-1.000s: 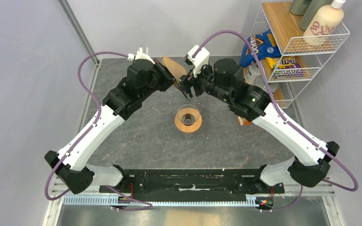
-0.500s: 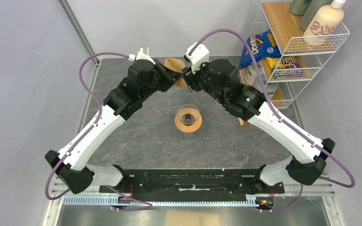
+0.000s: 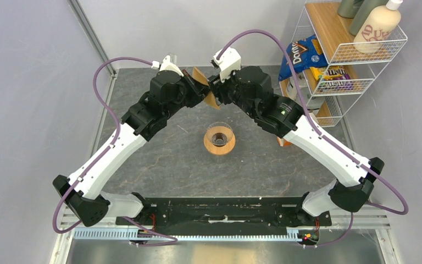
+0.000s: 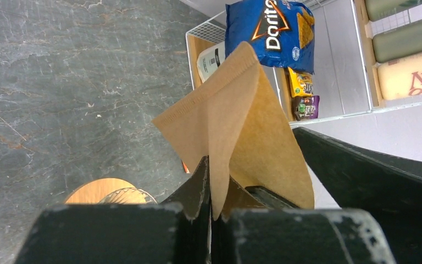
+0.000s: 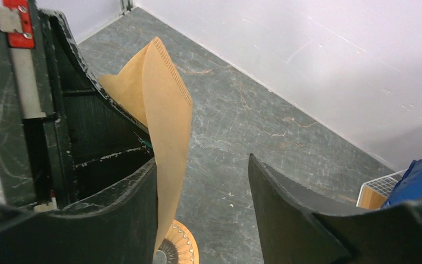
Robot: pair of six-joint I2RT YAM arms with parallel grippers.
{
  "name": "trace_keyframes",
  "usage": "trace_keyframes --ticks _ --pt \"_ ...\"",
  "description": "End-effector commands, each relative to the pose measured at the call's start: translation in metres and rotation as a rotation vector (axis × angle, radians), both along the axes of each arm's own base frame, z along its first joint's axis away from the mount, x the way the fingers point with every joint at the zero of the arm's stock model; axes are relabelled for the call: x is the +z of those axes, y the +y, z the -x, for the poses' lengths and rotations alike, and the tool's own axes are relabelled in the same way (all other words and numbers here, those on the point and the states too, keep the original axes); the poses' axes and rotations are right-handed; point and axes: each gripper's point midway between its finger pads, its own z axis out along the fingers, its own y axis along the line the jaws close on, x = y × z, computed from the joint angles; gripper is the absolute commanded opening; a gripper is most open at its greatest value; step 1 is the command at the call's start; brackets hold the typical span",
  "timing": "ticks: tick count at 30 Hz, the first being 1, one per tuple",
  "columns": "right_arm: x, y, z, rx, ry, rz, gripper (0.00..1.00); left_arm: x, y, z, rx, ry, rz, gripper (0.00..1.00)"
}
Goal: Place the coffee filter in the dripper
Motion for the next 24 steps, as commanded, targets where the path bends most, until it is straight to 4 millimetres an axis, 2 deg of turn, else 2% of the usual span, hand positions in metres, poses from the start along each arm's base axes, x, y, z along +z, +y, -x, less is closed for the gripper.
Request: trace_keyframes --ticks 1,5,12,15,19,22,24 --pt "0.010 -0.002 0.000 -0.017 0.005 -0.033 0.61 0.020 0.006 -0.001 0.005 -0.109 -0.029 0.02" --pt "0.000 -0.006 -0.004 -0.026 0.043 -0.044 0.58 0.022 0.004 0.002 -0.014 -0.132 -0.032 0.02" --pt "0.008 -0.008 -0.005 -0.012 0.033 -0.063 0.00 0.024 0.003 0.006 -0.050 -0.171 -0.073 0.02" --pt "0.008 -0.006 -0.004 -0.001 0.035 -0.068 0.00 0.026 0.004 0.006 -0.046 -0.181 -0.080 0.08" --pt "0.008 -0.005 0.000 0.022 0.029 -0.063 0.00 0.026 0.009 0.004 -0.025 -0.189 -0.097 0.22" --pt "0.006 -0.008 0.000 0.018 0.022 -0.048 0.00 0.029 0.015 0.001 0.006 -0.198 -0.118 0.35" --pt "0.004 -0.008 0.003 0.029 0.025 -0.047 0.00 0.031 0.018 -0.003 0.026 -0.197 -0.135 0.36"
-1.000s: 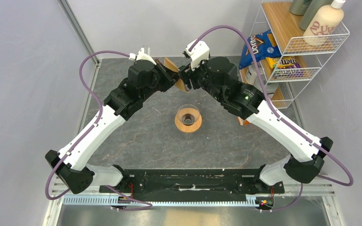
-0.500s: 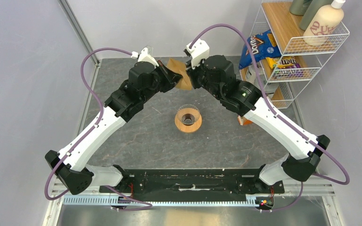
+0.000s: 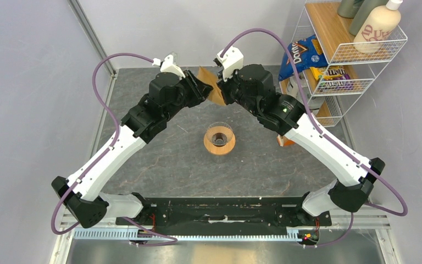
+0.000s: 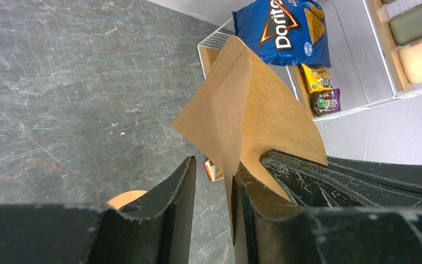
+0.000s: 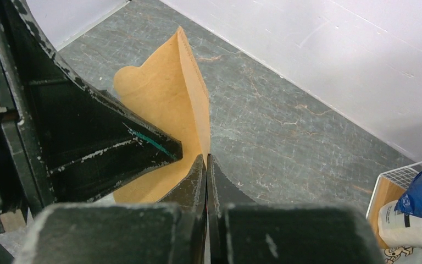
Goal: Place the coffee filter in the dripper
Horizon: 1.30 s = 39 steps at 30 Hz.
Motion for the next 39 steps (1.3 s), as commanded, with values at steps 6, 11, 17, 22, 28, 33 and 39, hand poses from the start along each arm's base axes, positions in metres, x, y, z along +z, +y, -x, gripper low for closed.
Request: trace_keyframes --ticks 6,11,17,22,28,33,39 --pt "0.017 0.007 0.020 0.071 -0.068 -0.016 0.00 0.021 0.019 -0.012 0.109 -0.056 -0.046 0.36" --pt "0.019 0.011 0.022 0.076 -0.094 0.011 0.00 0.019 0.011 -0.016 0.083 -0.055 -0.058 0.41" --pt "0.024 0.010 0.017 0.043 -0.105 -0.003 0.00 0.001 0.011 -0.017 0.082 -0.016 -0.116 0.45" --pt "0.022 0.013 0.020 0.045 -0.070 -0.044 0.00 0.000 0.014 -0.021 0.109 -0.021 -0.115 0.44" --pt "0.021 0.008 0.015 0.008 -0.078 -0.029 0.00 0.002 0.016 -0.021 0.111 -0.026 -0.135 0.15" --pt "0.020 0.002 0.009 -0.039 -0.089 -0.015 0.00 -0.005 0.019 -0.018 0.108 -0.010 -0.158 0.02" --pt "0.022 -0.002 0.005 -0.070 -0.108 -0.007 0.00 -0.003 0.014 -0.014 0.069 -0.019 -0.158 0.02"
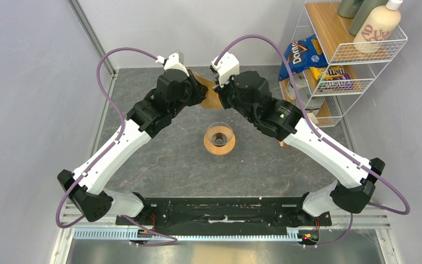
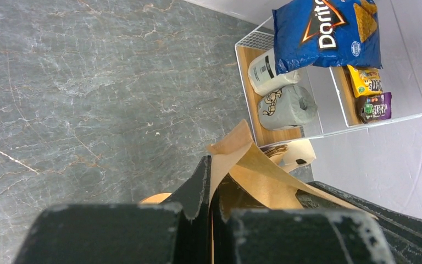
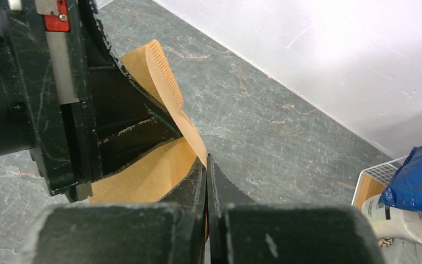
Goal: Place the coffee filter in the dripper
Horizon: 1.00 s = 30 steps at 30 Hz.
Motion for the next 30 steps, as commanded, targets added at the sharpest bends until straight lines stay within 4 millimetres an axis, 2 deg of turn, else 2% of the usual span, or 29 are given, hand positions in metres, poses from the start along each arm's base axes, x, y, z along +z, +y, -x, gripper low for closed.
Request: trace_keyframes --ticks 1,3,5,6,7,10,14,15,16,19,23,27,30 --pt "0.024 -0.005 -0.006 -0.046 -0.067 -0.052 0.00 0.017 0.001 0.003 -0.026 -0.050 -0.012 0.02" --pt "0.022 -0.002 -0.003 -0.023 -0.053 -0.061 0.01 0.024 -0.003 0.005 -0.048 -0.065 0.016 0.02" --pt "0.016 0.004 0.003 0.022 -0.025 -0.064 0.30 0.031 -0.006 0.008 -0.061 -0.077 0.060 0.02" --pt "0.013 0.006 0.004 0.031 -0.013 -0.068 0.36 0.035 -0.008 0.009 -0.068 -0.083 0.078 0.02" --pt "0.011 0.006 0.004 0.030 -0.007 -0.067 0.37 0.037 -0.009 0.010 -0.072 -0.083 0.096 0.02" --pt "0.008 0.003 -0.002 -0.001 0.000 -0.066 0.33 0.039 -0.013 0.013 -0.088 -0.088 0.128 0.02" --pt "0.012 -0.007 -0.009 -0.032 -0.009 -0.067 0.03 0.034 -0.009 0.017 -0.098 -0.089 0.111 0.02" --pt "0.013 -0.010 -0.011 -0.039 -0.013 -0.067 0.00 0.032 -0.009 0.018 -0.102 -0.089 0.101 0.03" --pt "0.015 -0.012 -0.011 -0.041 -0.016 -0.067 0.00 0.029 -0.008 0.020 -0.109 -0.086 0.085 0.05" --pt "0.019 -0.009 -0.008 -0.006 -0.023 -0.073 0.00 0.019 -0.005 0.023 -0.129 -0.081 0.031 0.21" --pt "0.022 -0.001 0.001 0.063 -0.033 -0.058 0.00 0.017 0.006 0.021 -0.117 -0.105 -0.053 0.32" --pt "0.019 0.000 0.006 0.100 -0.038 -0.013 0.00 0.028 0.021 0.016 -0.095 -0.147 -0.137 0.40" --pt "0.015 0.002 0.011 0.125 -0.041 0.019 0.00 0.028 0.023 0.017 -0.133 -0.147 -0.188 0.44"
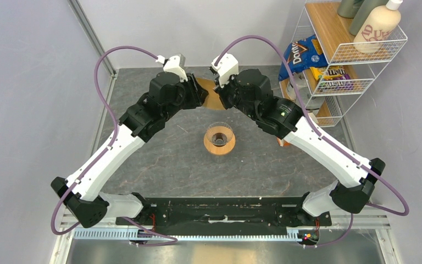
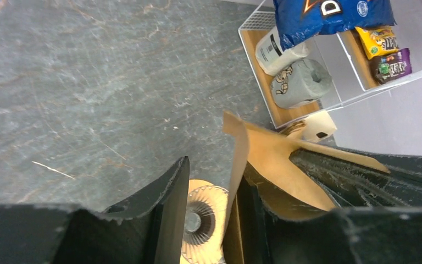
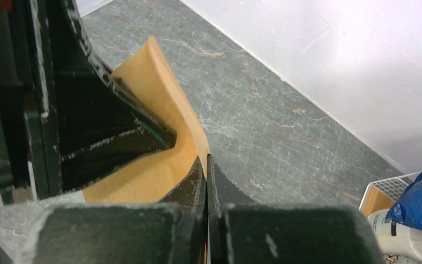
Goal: Place the coffee filter in the dripper
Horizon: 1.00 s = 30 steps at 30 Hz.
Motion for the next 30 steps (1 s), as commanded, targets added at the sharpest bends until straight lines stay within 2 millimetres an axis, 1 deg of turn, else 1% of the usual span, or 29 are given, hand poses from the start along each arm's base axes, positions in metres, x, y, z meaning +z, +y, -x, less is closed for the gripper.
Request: trace_keyframes --ticks 1,3,5,9,11,15,17,19,22,25,30 --pt "0.019 -0.001 0.013 0.062 -0.051 0.009 0.00 0.028 0.014 0.002 -0.047 -0.099 -0.096 0.46" --pt "0.017 0.000 0.015 0.070 -0.049 0.022 0.00 0.027 0.012 0.007 -0.088 -0.103 -0.109 0.48" --pt "0.014 0.001 0.016 0.076 -0.043 0.034 0.00 0.029 0.009 0.011 -0.130 -0.121 -0.106 0.50" --pt "0.014 0.004 0.018 0.094 -0.046 0.046 0.00 0.035 0.005 0.011 -0.168 -0.143 -0.095 0.51" --pt "0.017 0.004 0.018 0.091 -0.053 0.041 0.00 0.034 0.004 0.010 -0.166 -0.130 -0.092 0.46" --pt "0.027 -0.002 0.007 0.005 -0.076 0.002 0.00 0.025 0.000 0.008 -0.162 -0.087 -0.082 0.34" --pt "0.031 -0.007 0.002 -0.045 -0.081 -0.024 0.00 0.021 0.001 0.007 -0.153 -0.077 -0.082 0.25" --pt "0.032 -0.009 0.000 -0.077 -0.072 -0.046 0.00 0.019 0.002 0.005 -0.142 -0.073 -0.083 0.18" --pt "0.030 -0.008 0.000 -0.081 -0.058 -0.057 0.00 0.017 0.000 0.004 -0.146 -0.072 -0.084 0.13" --pt "0.031 -0.009 -0.001 -0.087 -0.060 -0.061 0.00 0.018 -0.003 0.007 -0.171 -0.086 -0.081 0.02" --pt "0.033 -0.004 0.001 -0.059 -0.059 -0.068 0.00 0.020 -0.014 0.018 -0.273 -0.125 -0.070 0.02"
